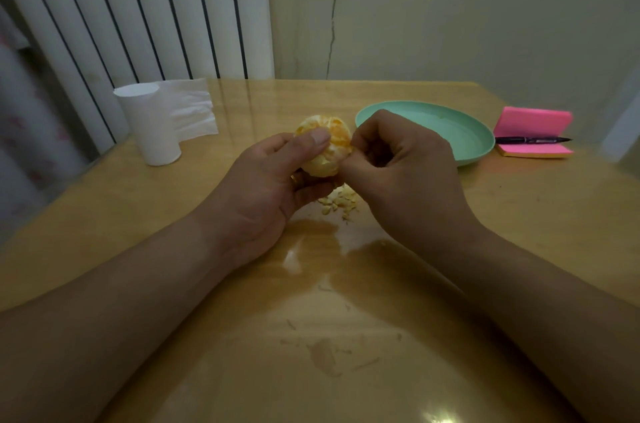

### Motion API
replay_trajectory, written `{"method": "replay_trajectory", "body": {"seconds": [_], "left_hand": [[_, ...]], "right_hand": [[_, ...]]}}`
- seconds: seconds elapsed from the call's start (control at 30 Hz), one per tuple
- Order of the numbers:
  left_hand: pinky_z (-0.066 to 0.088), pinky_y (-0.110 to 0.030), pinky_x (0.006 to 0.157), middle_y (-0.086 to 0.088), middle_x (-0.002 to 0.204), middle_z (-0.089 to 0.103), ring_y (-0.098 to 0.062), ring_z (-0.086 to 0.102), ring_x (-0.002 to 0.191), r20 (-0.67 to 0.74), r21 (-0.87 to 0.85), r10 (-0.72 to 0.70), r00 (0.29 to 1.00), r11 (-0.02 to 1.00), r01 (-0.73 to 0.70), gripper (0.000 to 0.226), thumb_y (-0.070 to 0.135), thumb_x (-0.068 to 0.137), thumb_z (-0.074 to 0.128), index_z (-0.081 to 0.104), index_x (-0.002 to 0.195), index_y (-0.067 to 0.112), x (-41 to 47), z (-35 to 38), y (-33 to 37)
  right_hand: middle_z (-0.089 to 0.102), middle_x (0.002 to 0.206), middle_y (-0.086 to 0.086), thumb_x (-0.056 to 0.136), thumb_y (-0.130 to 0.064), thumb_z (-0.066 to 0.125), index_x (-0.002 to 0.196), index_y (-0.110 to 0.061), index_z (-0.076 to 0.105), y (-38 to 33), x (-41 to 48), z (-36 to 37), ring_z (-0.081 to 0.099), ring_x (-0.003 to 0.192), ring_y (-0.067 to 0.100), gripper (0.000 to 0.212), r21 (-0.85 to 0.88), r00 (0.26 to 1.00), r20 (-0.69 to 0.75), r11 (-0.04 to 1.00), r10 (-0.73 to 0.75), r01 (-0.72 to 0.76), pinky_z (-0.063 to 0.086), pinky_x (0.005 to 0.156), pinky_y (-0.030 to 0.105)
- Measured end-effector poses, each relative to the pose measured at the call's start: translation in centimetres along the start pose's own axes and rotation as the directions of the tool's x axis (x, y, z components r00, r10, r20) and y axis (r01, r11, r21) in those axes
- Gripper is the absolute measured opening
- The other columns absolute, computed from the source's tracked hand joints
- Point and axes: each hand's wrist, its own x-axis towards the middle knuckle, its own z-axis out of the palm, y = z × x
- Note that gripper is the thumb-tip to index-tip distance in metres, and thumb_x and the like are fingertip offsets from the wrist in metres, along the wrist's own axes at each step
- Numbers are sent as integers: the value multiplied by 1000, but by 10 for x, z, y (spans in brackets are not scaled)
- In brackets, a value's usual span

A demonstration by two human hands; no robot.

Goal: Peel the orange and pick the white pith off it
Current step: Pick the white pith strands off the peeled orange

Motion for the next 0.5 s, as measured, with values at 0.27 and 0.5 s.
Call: {"method": "replay_trajectory", "body": {"seconds": [0.27,0.5], "left_hand": [[61,-27,78,-11,112,74,-19,72,95,78,-126,-78,994,988,87,34,31,96,64,72,121,10,-1,-3,4],[62,-25,74,-12,106,74,-19,72,88,119,-173,-107,987,977,127,44,34,98,61,64,132,7,-2,-4,6]], "right_hand": [[53,61,-8,85,-3,73,82,-5,66,-4,-1,-2,47,55,1,8,296,986,55,940,158,-167,40,54,14],[55,56,-15,86,4,69,83,0,65,-5,-1,-4,53,53,-4,6,343,989,72,928,129,-146,40,55,10]]}}
